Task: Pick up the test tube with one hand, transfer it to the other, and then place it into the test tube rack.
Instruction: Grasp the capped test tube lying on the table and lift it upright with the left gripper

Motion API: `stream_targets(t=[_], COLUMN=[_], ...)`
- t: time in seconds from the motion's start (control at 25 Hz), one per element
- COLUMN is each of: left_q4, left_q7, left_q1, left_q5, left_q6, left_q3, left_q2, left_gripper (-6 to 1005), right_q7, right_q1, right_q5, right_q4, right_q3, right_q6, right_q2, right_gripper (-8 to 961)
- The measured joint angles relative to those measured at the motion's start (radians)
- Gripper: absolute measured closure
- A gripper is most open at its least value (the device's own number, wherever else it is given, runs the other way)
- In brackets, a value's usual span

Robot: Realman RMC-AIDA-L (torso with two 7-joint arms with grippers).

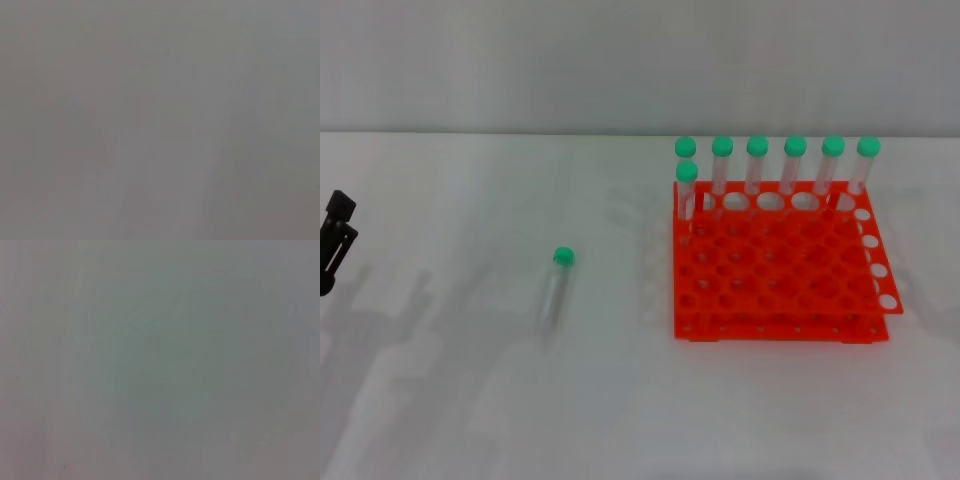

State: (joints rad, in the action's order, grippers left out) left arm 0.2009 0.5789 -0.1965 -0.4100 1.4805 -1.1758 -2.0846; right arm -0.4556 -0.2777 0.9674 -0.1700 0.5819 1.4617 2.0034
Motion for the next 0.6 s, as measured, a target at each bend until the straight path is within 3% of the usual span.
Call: stream_targets(t=[0.16,0.32,0.6], left_q4=[0.010,0.014,0.015], left_q7=[0.024,0.091,0.046], left_q1=[-0.005,-0.012,0.000], left_q5=[0.000,-0.005,-0.007], left_q6=[0.001,0.003,0.016], left_q3=[-0.001,0.002,0.004], left_q2=[0.003,0.011,0.011], left_gripper=[187,188,190], right_q7=[-0.001,0.007,0.087], right_q1=[0.001,0.001,-0.008], right_q5=[-0.007,-0.022,-0.022], right_q4=[0.007,0.025,0.069], right_q3=[-0.001,0.001,0.006], right_q6=[0.003,0.014,0.042], right_q2=[0.001,0.002,0.004], right_gripper=[67,75,75])
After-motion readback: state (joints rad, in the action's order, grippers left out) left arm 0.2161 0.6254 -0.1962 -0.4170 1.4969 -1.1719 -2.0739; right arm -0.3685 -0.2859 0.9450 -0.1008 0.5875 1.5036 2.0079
